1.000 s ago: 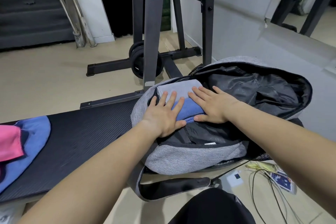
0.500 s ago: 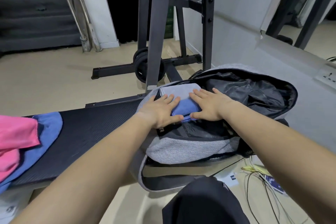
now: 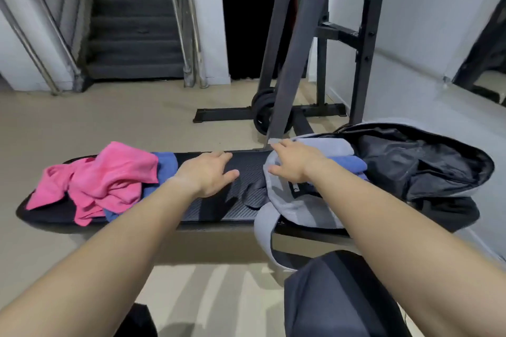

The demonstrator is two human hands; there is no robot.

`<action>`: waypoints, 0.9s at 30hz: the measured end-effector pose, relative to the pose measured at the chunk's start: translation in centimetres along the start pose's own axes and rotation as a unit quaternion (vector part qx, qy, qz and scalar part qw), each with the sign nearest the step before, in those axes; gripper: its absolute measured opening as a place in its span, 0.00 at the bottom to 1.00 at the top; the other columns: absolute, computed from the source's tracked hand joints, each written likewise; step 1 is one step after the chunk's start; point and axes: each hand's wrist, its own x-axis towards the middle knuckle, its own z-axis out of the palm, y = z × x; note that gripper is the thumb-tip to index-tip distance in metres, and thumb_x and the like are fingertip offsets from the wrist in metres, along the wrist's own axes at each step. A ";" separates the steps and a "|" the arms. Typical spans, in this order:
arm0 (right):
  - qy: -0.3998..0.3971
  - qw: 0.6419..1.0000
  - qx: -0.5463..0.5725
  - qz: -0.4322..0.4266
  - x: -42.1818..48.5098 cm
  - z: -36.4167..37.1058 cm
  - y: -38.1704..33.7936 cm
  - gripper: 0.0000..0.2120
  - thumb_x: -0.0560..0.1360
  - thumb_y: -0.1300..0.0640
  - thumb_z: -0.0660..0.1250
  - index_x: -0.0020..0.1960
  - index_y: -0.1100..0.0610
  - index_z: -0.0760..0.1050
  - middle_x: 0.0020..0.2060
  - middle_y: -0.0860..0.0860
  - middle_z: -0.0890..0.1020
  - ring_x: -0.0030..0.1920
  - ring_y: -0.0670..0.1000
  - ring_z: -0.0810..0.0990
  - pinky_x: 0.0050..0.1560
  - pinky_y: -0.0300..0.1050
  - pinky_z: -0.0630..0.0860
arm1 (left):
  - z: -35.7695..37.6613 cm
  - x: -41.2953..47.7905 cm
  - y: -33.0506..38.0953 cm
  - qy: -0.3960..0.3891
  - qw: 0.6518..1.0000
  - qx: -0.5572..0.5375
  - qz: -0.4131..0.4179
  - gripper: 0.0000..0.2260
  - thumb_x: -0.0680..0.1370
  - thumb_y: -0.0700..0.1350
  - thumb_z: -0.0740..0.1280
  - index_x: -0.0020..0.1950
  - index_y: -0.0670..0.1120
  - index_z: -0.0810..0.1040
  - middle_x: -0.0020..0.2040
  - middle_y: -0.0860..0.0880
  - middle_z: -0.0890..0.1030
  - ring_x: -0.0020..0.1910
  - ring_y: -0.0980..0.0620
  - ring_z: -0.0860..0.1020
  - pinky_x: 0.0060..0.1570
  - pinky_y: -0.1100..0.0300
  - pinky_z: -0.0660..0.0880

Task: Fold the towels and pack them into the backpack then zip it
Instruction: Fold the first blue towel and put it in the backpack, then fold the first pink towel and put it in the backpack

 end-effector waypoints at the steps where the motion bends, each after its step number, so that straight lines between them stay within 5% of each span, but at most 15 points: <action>1: 0.002 1.000 0.001 -0.013 0.4 -0.3 -1.9 0.32 0.81 0.38 0.57 0.79 0.54 0.58 0.77 0.54 0.63 0.74 0.59 0.64 0.66 0.60 0.71 | -0.1 -1.1 -1.6 0.004 1.000 -0.002 -0.016 0.29 0.82 0.62 0.53 0.80 0.50 0.57 0.79 0.51 0.62 0.76 0.48 0.62 0.70 0.48 0.66; 9: -0.004 0.992 0.013 -0.125 4.1 1.2 -15.8 0.33 0.81 0.39 0.59 0.80 0.52 0.54 0.76 0.53 0.63 0.73 0.59 0.66 0.67 0.58 0.70 | 1.5 -9.2 -13.3 0.032 0.991 -0.014 -0.127 0.21 0.81 0.57 0.59 0.70 0.47 0.70 0.72 0.48 0.70 0.69 0.45 0.70 0.63 0.49 0.71; 19: 0.063 0.976 0.057 -0.202 10.0 3.7 -26.1 0.29 0.80 0.48 0.62 0.78 0.51 0.59 0.74 0.54 0.64 0.71 0.59 0.66 0.66 0.57 0.71 | 4.0 -11.4 -21.9 0.111 0.967 -0.032 -0.226 0.23 0.79 0.53 0.64 0.71 0.46 0.68 0.72 0.44 0.67 0.68 0.40 0.69 0.61 0.42 0.73; 27: 0.111 0.960 0.114 -0.232 14.5 6.0 -27.7 0.30 0.78 0.50 0.68 0.77 0.46 0.62 0.67 0.51 0.73 0.66 0.58 0.72 0.62 0.55 0.74 | 6.9 -8.4 -23.7 0.132 0.960 -0.093 -0.230 0.28 0.78 0.58 0.64 0.77 0.57 0.60 0.78 0.47 0.59 0.73 0.41 0.65 0.61 0.43 0.74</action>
